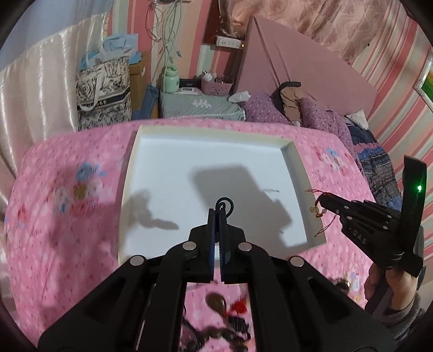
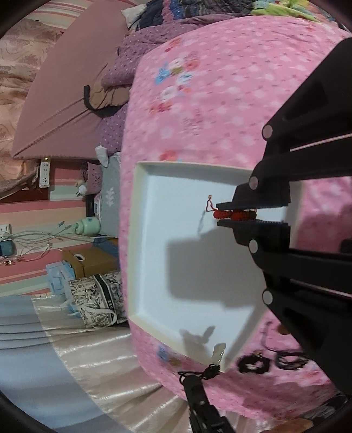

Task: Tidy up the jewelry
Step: 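Carry both held items into the white tray and open both tools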

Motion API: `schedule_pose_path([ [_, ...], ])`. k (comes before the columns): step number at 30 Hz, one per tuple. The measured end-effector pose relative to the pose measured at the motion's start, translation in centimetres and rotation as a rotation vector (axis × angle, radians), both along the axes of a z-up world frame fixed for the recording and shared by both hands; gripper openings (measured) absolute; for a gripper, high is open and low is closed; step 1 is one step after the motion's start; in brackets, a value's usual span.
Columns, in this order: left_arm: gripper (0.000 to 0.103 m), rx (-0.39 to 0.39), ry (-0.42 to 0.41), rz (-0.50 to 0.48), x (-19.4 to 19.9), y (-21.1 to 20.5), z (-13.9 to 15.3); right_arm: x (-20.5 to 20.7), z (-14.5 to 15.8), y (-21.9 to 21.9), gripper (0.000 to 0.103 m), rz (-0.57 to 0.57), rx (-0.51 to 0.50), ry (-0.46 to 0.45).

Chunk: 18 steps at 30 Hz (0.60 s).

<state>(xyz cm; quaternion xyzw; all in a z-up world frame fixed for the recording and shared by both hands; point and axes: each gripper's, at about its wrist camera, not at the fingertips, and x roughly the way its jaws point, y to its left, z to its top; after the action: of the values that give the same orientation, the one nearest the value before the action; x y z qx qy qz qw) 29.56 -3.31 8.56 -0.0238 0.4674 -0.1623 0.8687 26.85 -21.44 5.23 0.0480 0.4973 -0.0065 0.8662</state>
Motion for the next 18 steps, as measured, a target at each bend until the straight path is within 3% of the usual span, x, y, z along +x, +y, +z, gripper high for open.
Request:
schedule_pose_path([
  [10,0.000,0.029,-0.029,0.044,7.7,-1.1,-1.9,8.1,-3.3,-1.0,0.006,-0.048,-0.046,0.048],
  [18,0.000,0.092,0.032,0.094,13.1,-1.5,-6.2,12.6,-6.1,-1.7,0.006,-0.085,-0.060,0.076],
])
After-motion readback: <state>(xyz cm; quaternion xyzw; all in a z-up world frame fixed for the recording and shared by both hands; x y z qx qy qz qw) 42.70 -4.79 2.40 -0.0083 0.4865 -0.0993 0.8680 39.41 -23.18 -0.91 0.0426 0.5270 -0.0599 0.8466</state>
